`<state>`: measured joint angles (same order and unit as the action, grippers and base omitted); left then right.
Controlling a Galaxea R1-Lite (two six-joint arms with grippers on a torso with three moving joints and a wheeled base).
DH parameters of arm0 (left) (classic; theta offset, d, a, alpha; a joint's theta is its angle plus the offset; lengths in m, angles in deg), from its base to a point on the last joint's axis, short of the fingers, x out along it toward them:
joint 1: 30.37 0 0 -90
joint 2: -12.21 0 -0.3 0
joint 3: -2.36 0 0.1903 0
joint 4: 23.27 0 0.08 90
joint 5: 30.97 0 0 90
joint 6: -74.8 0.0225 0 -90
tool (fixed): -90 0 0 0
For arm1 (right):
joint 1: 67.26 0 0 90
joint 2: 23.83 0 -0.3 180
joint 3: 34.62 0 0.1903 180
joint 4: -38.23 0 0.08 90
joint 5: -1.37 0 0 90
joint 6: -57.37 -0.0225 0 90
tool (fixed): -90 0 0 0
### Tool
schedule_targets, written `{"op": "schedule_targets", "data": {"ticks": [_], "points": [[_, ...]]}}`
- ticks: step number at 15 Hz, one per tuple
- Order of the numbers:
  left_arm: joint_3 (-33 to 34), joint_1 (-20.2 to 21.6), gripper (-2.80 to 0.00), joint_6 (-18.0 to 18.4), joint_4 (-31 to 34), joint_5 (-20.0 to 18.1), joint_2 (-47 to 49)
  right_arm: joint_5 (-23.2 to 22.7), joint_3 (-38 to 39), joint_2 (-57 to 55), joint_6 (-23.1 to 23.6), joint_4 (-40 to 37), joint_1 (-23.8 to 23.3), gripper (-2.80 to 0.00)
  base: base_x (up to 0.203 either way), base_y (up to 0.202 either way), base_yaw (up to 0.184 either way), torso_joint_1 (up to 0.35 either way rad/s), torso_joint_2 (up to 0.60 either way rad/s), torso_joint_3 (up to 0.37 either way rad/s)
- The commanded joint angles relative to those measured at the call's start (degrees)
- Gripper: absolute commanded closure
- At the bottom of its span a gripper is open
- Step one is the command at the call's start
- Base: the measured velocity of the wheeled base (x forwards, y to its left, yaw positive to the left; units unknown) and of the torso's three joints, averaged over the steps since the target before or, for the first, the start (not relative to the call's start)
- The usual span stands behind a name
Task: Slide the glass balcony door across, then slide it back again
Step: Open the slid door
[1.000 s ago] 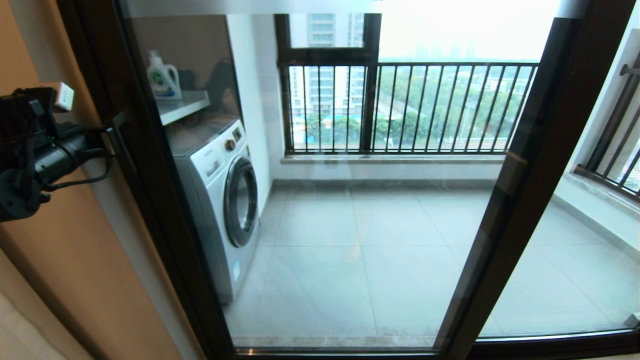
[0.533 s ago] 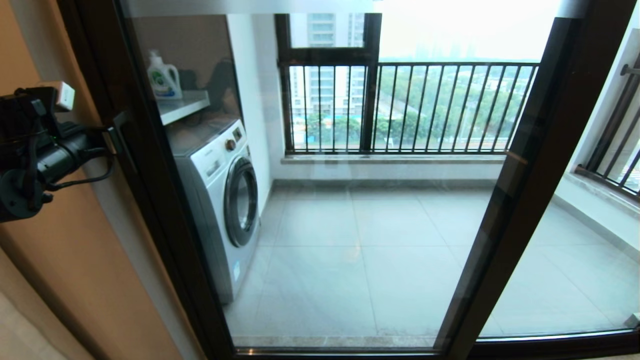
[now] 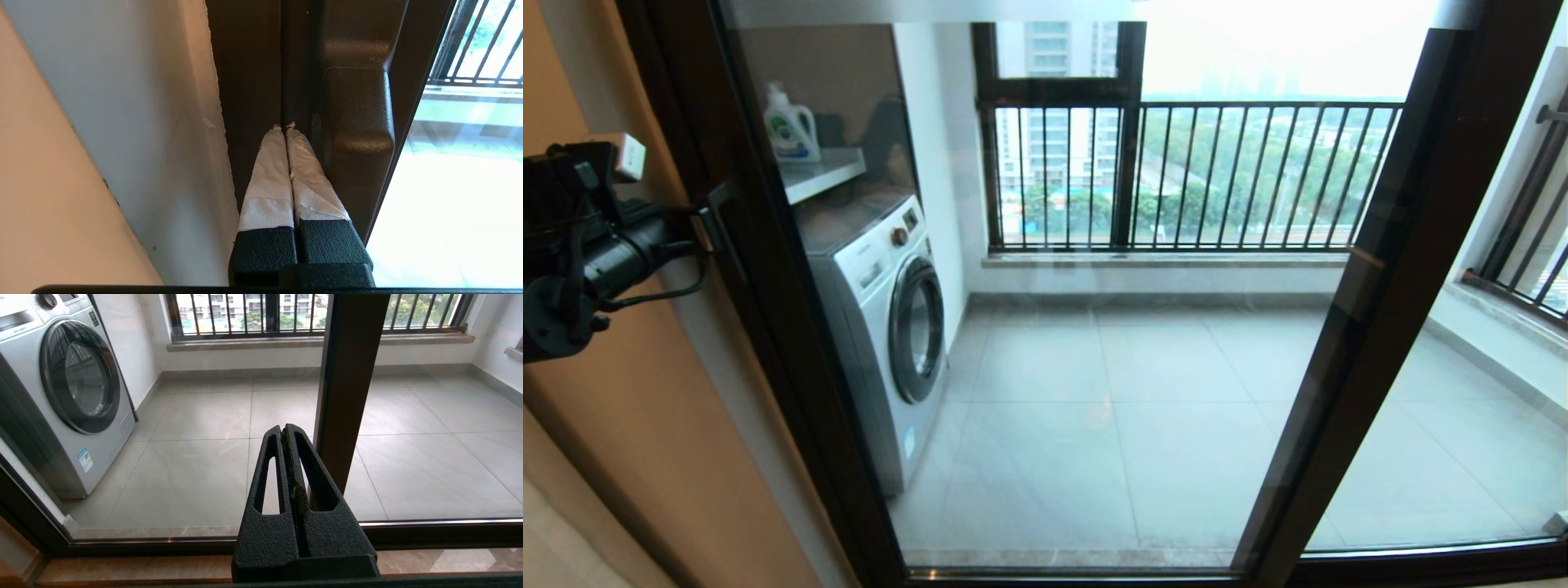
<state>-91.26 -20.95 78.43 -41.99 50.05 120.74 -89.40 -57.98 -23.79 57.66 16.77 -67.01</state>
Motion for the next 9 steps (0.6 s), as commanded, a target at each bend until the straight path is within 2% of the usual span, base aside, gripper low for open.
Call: {"op": "schedule_targets", "data": {"ticks": [1,9], "points": [[0.3,-6.7,0.0,0.1,-0.2,-0.1,-0.5,0.0,0.7,0.0,0.1,0.0,0.0,0.0,0.0,0.0,0.0,0.0,0.0,0.0],[2.2,-10.4,0.0,0.1,-0.2,1.1,-2.3,0.0,0.7,0.0,0.0,0.0,0.0,0.0,0.0,0.0,0.0,0.0,0.0,0.0]]}}
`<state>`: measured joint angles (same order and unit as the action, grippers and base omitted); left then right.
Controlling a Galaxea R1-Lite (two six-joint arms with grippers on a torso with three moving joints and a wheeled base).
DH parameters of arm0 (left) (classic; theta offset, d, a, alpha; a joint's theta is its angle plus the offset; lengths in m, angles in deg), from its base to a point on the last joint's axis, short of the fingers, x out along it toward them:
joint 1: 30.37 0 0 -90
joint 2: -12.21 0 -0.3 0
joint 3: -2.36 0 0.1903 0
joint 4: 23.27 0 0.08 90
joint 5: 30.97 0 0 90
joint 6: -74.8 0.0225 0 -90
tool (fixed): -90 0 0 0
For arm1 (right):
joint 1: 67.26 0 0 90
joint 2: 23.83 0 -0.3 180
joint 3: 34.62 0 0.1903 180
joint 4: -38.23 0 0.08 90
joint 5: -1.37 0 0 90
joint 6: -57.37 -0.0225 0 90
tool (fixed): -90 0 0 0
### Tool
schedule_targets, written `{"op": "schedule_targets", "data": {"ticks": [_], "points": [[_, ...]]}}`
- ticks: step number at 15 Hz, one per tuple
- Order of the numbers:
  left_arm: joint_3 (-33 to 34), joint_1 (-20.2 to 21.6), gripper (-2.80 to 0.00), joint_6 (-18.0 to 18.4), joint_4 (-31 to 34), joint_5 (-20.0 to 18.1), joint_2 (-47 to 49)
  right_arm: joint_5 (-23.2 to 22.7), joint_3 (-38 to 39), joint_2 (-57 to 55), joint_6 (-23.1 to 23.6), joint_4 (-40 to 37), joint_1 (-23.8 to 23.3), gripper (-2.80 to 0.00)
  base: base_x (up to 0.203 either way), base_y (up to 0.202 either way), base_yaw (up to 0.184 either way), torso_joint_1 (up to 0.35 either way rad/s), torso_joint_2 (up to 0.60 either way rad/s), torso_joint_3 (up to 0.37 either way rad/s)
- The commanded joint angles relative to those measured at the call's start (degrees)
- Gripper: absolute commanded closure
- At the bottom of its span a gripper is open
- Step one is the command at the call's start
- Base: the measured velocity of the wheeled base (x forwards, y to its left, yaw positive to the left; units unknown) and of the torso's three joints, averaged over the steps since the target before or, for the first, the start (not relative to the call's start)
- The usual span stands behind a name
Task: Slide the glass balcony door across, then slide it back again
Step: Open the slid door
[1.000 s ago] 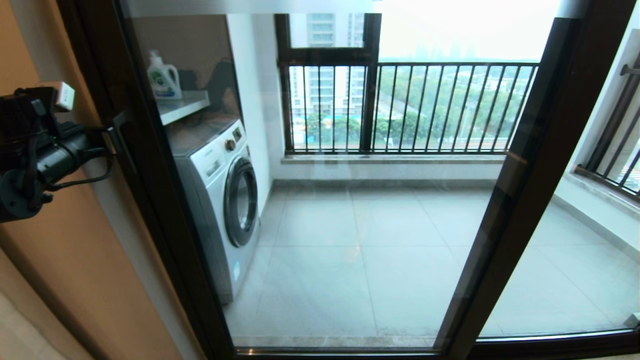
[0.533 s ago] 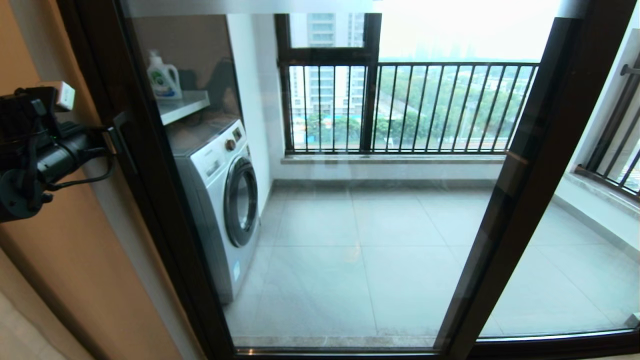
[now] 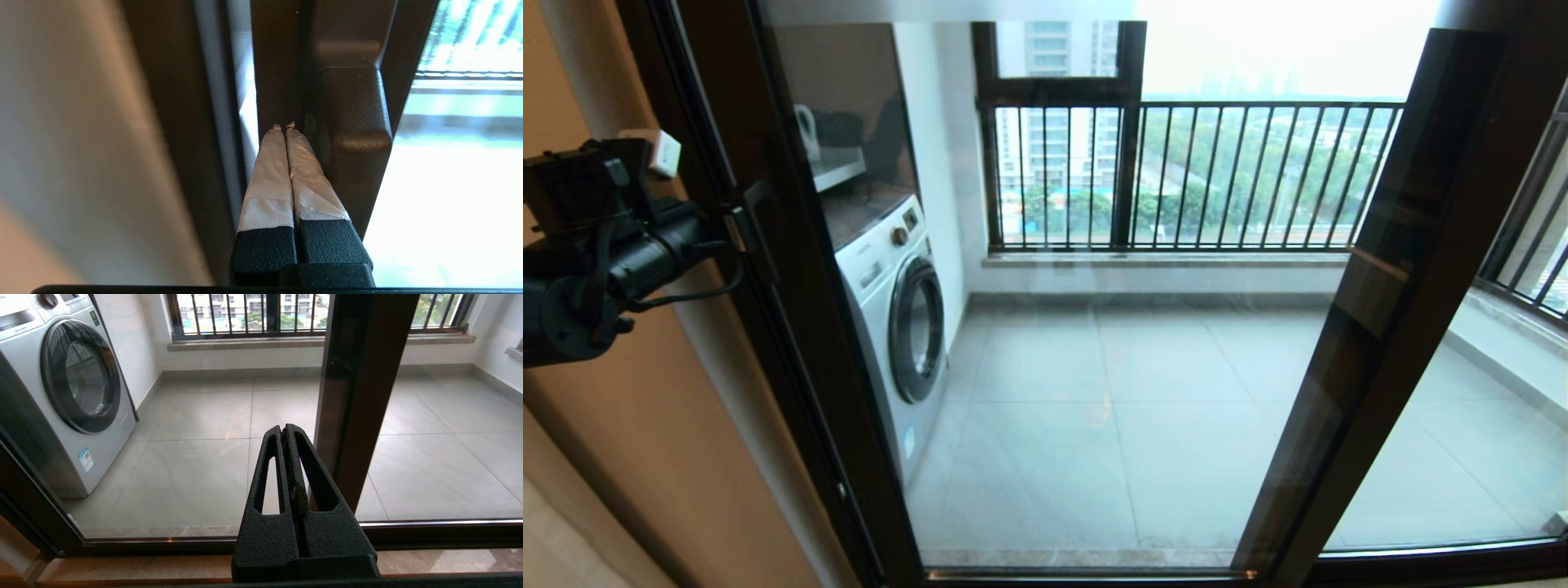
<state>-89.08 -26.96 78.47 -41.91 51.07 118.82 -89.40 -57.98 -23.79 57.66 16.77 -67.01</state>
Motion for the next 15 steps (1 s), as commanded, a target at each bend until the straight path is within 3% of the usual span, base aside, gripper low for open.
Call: {"op": "schedule_targets", "data": {"ticks": [1,7,15], "points": [[0.0,-4.4,0.0,0.1,-0.3,0.1,-0.4,0.0,0.7,0.0,0.0,0.0,0.0,0.0,0.0,0.0,0.0,0.0,0.0,0.0],[0.2,-7.4,0.0,0.1,-0.3,0.9,-1.4,0.0,0.7,0.0,0.1,0.0,0.0,0.0,0.0,0.0,0.0,0.0,0.0,0.0],[0.1,-8.2,0.0,0.1,-0.3,1.0,-1.4,0.0,0.7,0.0,0.0,0.0,0.0,0.0,0.0,0.0,0.0,0.0,0.0,0.0]]}}
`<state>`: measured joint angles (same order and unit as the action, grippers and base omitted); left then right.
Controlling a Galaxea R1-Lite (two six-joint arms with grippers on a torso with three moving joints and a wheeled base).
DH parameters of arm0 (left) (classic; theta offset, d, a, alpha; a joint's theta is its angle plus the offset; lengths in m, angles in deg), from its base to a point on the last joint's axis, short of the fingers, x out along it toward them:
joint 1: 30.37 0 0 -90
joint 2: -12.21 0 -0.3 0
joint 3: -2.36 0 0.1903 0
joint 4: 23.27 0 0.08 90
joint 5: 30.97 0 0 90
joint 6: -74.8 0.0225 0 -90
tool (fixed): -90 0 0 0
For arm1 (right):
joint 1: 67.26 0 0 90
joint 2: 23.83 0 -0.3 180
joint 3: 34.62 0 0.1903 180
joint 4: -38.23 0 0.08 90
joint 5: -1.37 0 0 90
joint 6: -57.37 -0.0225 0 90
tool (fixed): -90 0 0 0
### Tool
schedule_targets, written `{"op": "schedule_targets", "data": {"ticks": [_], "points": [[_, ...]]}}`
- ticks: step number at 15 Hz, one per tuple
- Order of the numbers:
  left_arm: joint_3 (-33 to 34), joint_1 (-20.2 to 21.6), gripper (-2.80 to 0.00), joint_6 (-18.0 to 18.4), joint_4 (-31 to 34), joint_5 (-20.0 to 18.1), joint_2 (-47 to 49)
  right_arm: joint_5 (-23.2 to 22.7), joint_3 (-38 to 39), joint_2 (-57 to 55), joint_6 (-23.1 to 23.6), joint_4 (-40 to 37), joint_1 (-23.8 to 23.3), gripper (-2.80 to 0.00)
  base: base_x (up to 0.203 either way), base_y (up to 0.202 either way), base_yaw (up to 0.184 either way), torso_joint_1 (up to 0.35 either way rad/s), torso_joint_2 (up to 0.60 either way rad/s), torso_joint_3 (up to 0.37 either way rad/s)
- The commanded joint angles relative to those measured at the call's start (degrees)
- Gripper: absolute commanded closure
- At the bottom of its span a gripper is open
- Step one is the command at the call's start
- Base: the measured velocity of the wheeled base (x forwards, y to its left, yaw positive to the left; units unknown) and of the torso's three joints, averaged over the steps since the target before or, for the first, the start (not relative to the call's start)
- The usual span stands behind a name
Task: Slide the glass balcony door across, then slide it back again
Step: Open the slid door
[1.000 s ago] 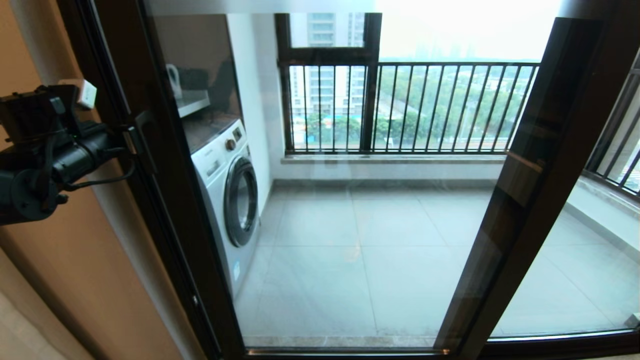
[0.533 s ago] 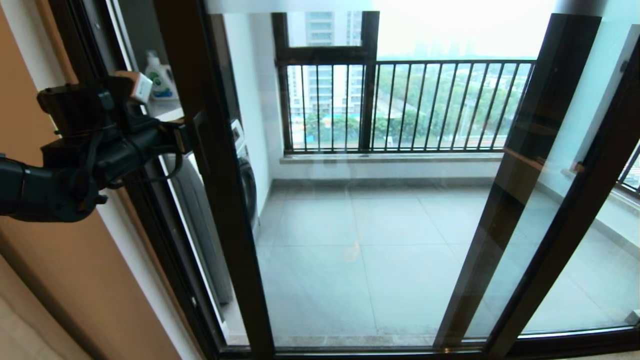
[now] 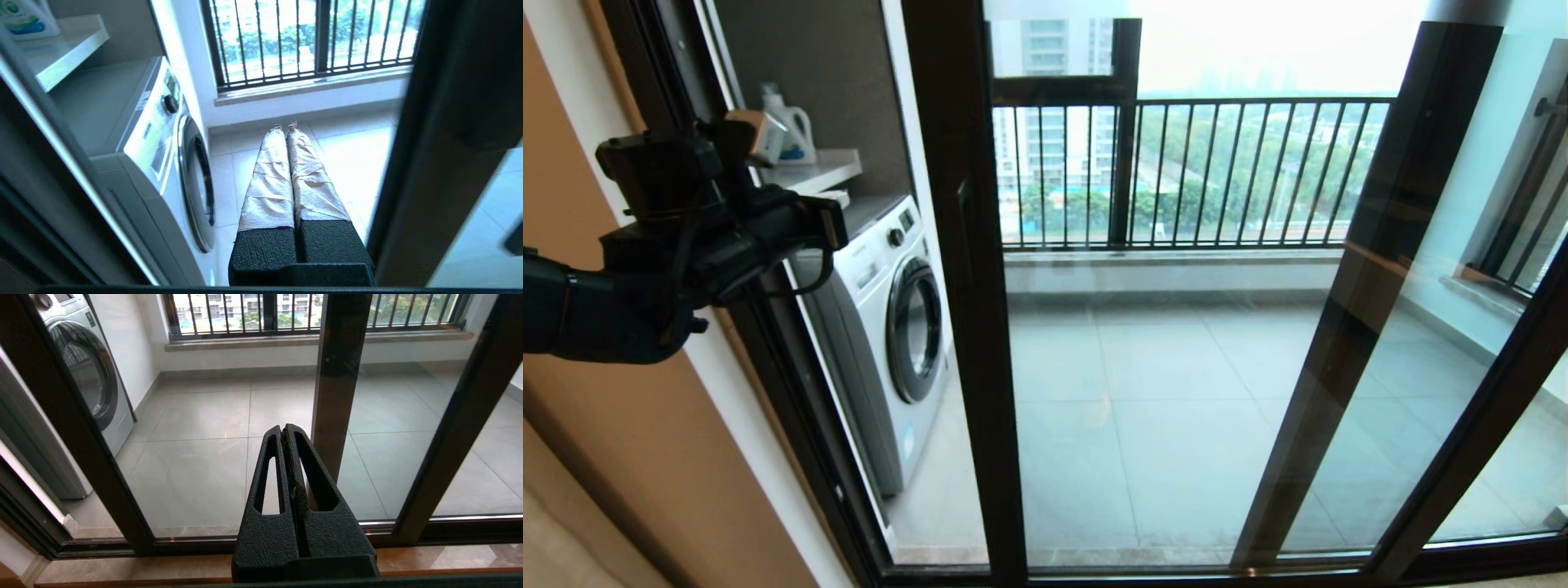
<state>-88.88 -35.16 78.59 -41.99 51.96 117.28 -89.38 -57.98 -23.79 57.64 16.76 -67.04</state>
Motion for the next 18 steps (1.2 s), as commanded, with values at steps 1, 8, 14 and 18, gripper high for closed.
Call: {"op": "schedule_targets", "data": {"ticks": [1,8,14,18], "points": [[-0.1,-0.1,0.0,0.0,-0.1,0.1,0.1,0.0,0.7,0.0,0.0,0.0,0.0,0.0,0.0,0.0,0.0,0.0,0.0,0.0],[-2.0,-1.6,0.0,0.1,0.3,0.4,0.6,0.0,0.7,0.0,0.1,0.0,0.0,0.0,0.0,0.0,0.0,0.0,0.0,0.0],[-14.9,-6.4,0.0,0.9,0.9,8.4,9.2,0.0,0.7,0.0,0.1,0.0,0.0,0.0,0.0,0.0,0.0,0.0,0.0,0.0],[-24.1,-9.5,0.0,1.7,4.1,10.6,15.7,0.0,0.7,0.0,0.1,0.0,0.0,0.0,0.0,0.0,0.0,0.0,0.0,0.0]]}}
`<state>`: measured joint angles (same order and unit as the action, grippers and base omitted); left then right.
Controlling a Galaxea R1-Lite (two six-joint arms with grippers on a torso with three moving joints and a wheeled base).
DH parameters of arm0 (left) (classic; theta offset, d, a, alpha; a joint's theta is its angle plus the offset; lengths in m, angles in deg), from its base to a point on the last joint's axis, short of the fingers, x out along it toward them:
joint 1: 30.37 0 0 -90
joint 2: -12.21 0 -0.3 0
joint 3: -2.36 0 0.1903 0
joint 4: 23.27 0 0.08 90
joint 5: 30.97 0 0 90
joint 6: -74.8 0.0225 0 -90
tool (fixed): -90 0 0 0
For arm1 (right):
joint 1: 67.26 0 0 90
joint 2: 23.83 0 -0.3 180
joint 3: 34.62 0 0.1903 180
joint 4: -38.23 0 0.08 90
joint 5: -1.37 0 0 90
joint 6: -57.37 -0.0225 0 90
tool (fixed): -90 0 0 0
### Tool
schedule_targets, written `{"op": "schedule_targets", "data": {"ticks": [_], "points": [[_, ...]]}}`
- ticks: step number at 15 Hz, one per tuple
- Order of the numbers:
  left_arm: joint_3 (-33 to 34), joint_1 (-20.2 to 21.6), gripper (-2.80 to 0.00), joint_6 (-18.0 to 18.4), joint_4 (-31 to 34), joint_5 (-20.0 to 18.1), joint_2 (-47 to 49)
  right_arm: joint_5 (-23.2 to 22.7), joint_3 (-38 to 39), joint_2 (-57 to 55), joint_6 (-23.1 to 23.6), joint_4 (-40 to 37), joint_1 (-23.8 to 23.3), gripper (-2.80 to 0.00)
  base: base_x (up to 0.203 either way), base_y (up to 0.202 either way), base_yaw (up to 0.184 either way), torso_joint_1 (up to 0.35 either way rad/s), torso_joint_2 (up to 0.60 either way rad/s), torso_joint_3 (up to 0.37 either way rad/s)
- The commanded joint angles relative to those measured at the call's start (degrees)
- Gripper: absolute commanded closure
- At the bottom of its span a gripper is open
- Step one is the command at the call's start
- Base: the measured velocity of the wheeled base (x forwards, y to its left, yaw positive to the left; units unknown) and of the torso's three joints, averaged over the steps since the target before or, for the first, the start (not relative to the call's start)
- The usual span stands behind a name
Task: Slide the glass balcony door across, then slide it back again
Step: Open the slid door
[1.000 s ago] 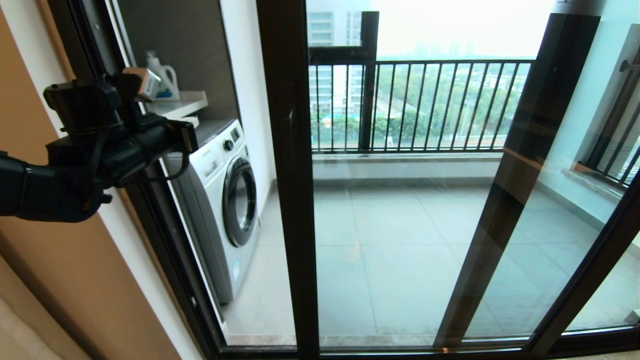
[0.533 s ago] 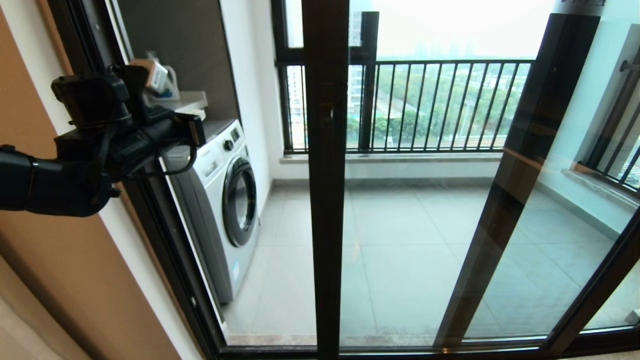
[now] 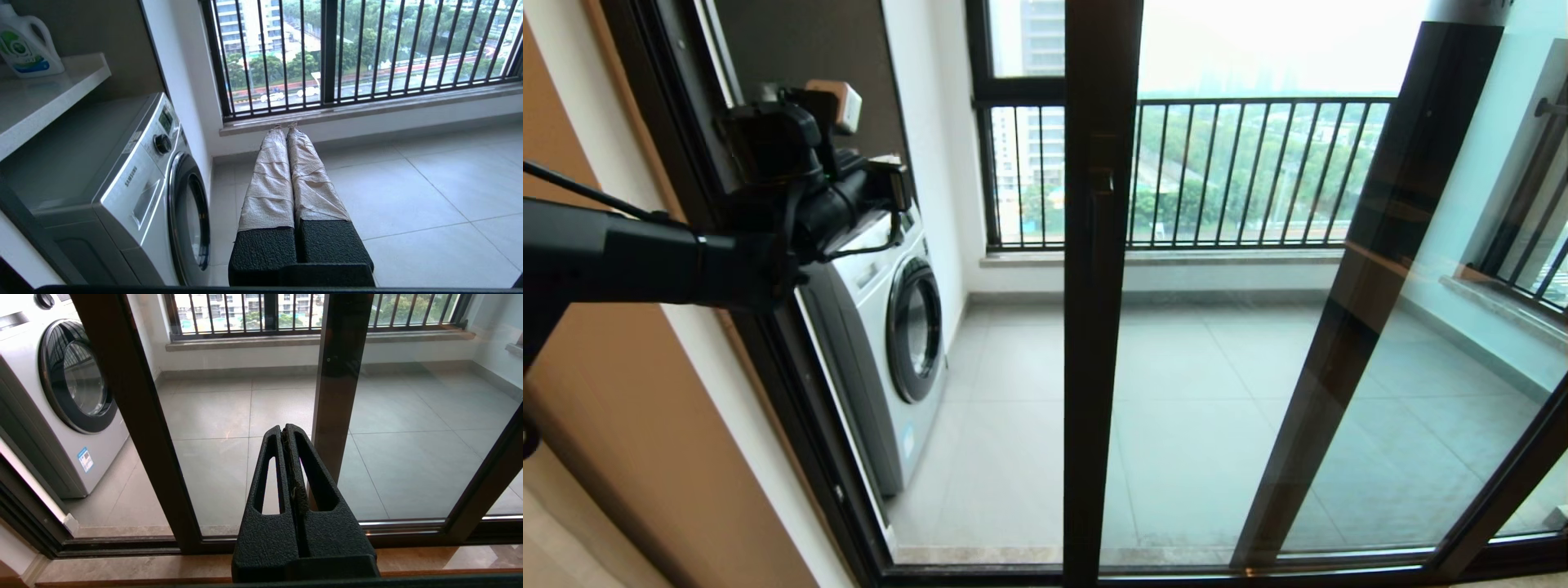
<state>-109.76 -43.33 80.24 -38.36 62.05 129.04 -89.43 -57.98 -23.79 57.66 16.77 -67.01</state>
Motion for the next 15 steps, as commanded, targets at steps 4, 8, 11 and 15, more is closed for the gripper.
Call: {"op": "schedule_targets", "data": {"ticks": [4,8,11,15], "points": [[-4.6,-3.9,0.0,0.1,3.1,1.0,4.0,0.0,0.7,0.0,0.0,0.0,0.0,0.0,0.0,0.0,0.0,0.0,0.0,0.0],[9.8,-1.9,0.0,-0.4,4.2,-1.1,-7.2,0.0,0.7,0.0,0.1,0.0,0.0,0.0,0.0,0.0,0.0,0.0,0.0,0.0],[22.5,1.9,0.0,-2.7,2.5,-5.6,-20.6,0.0,0.7,0.0,0.0,0.0,0.0,0.0,0.0,0.0,0.0,0.0,0.0,0.0],[35.8,3.0,0.0,-7.4,5.3,-9.6,-44.0,0.0,0.7,0.0,0.1,0.0,0.0,0.0,0.0,0.0,0.0,0.0,0.0,0.0]]}}
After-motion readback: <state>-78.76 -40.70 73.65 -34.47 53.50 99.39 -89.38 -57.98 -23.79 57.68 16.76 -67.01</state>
